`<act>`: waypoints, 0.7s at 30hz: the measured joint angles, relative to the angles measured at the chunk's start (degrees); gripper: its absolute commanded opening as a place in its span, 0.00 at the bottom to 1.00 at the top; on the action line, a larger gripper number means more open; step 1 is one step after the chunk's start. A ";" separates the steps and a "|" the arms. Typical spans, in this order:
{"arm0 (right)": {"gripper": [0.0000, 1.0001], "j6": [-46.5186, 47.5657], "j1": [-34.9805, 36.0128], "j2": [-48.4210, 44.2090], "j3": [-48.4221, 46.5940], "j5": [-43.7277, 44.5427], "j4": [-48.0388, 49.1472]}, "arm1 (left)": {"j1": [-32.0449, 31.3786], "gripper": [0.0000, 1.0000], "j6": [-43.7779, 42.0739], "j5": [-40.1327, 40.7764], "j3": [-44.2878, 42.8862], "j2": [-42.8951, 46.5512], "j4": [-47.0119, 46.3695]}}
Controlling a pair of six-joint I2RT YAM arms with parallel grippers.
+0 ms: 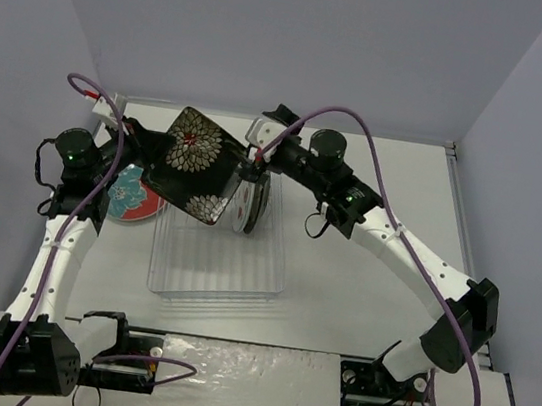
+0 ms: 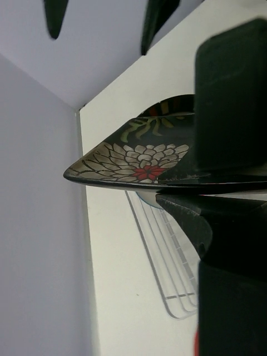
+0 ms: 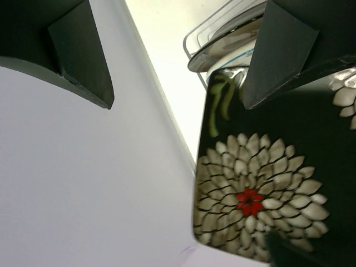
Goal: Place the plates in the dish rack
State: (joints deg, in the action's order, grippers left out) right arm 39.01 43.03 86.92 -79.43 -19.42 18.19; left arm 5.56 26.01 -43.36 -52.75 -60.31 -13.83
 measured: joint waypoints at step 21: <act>0.98 -15.42 -7.65 4.69 -9.56 -24.84 -12.84 | -2.65 0.00 -49.85 -28.57 -21.19 -12.27 20.99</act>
State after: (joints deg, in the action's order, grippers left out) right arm 23.59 35.38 91.61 -89.00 -44.26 5.35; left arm 2.91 -23.84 -71.93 -73.94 -72.58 7.16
